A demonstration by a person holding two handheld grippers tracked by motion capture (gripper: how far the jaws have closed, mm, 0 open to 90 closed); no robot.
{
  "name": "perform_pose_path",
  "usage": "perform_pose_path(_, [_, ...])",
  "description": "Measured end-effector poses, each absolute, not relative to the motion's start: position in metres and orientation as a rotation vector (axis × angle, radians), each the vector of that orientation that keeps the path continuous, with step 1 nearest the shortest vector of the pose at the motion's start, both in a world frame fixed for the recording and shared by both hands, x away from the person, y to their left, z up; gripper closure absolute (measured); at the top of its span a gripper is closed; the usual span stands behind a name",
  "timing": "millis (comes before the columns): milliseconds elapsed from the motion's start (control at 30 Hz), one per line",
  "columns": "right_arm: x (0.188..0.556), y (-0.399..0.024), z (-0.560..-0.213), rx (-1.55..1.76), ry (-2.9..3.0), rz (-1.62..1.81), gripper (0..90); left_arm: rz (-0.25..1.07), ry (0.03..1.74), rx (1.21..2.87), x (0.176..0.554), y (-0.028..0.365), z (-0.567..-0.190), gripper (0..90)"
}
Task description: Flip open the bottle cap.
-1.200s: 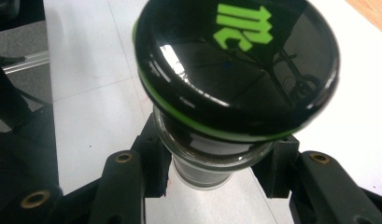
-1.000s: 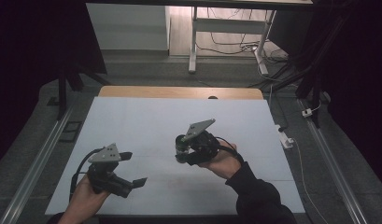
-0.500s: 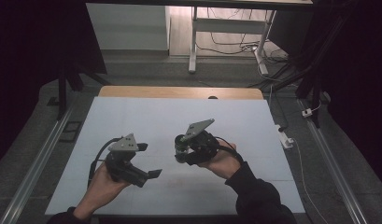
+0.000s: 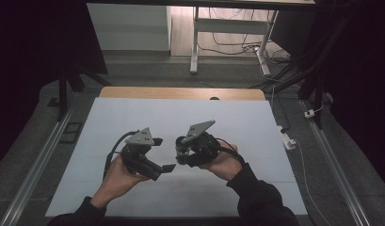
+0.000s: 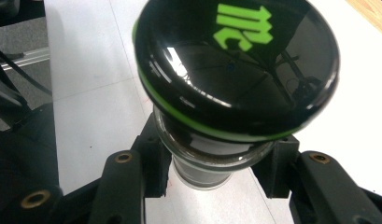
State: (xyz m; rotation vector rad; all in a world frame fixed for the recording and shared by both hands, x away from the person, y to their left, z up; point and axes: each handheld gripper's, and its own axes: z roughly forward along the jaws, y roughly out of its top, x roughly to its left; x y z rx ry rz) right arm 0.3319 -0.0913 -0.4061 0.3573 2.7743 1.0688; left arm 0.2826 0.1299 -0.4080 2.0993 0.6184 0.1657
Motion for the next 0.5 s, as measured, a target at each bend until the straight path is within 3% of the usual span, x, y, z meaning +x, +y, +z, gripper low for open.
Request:
perform_pose_path(100, [0.3319, -0.0912, -0.4061, 0.358, 2.774, 1.065, 53.1, 0.189, 0.602, 2.117, 0.2830, 0.1274, -0.4075, 10.6])
perform_pose_path(333, [0.3325, -0.0909, -0.4072, 0.362, 2.775, 1.063, 53.1, 0.230, 0.582, 2.129, 0.2821, 0.1276, -0.4046, 47.3])
perform_pose_path(500, [0.3335, -0.0906, -0.4090, 0.363, 2.773, 1.061, 53.1, 0.209, 0.580, 2.103, 0.2817, 0.1292, -0.3994, 65.4])
